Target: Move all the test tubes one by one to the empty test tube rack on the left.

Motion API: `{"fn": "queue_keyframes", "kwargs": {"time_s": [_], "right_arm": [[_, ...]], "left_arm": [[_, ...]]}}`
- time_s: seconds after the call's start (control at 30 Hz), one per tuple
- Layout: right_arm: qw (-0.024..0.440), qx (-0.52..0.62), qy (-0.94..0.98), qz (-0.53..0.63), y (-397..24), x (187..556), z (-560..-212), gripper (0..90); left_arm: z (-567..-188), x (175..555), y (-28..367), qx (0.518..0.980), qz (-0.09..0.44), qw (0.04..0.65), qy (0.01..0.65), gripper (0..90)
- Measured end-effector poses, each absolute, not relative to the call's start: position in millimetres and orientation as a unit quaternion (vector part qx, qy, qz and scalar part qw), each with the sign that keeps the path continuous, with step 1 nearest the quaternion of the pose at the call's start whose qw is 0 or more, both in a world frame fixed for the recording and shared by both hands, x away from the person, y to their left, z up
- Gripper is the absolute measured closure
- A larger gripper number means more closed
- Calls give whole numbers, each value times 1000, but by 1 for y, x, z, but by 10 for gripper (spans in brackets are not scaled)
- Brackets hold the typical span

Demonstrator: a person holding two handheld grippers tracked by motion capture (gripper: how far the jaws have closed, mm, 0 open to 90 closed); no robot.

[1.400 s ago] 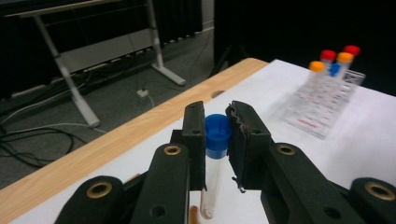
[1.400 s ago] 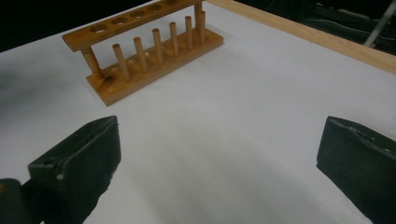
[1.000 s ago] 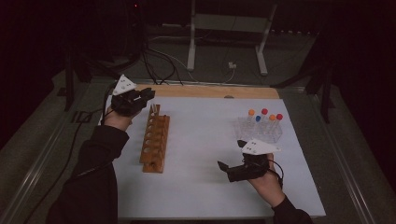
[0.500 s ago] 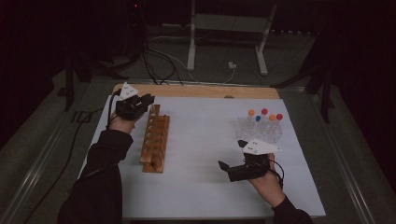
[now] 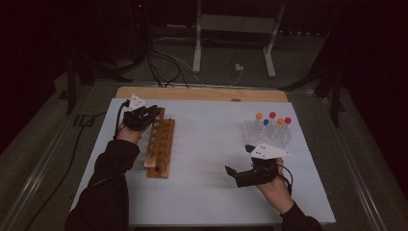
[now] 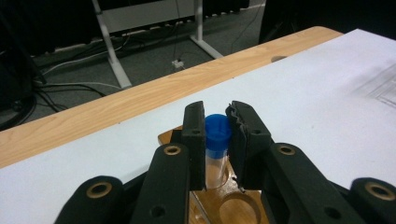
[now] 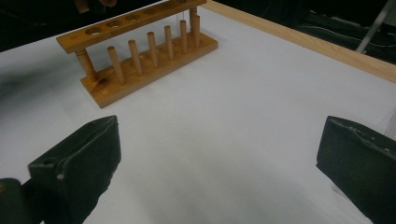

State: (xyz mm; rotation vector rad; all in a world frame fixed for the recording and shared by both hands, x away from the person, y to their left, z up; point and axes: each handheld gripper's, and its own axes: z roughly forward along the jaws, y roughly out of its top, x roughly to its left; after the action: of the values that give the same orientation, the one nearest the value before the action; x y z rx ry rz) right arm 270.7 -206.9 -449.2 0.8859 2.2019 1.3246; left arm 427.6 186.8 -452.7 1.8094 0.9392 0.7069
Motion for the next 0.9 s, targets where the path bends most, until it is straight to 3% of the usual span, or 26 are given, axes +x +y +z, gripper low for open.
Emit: {"fn": "queue_keyframes", "kwargs": {"time_s": [0.63, 0.9], "right_arm": [[214, 316, 780, 496, -213, 270, -435, 0], [217, 336, 767, 501, -233, 280, -418, 0]], "left_arm": [[-452, 429, 183, 751, 269, 458, 392, 753], [-432, 410, 192, 738, 252, 495, 383, 348]]}}
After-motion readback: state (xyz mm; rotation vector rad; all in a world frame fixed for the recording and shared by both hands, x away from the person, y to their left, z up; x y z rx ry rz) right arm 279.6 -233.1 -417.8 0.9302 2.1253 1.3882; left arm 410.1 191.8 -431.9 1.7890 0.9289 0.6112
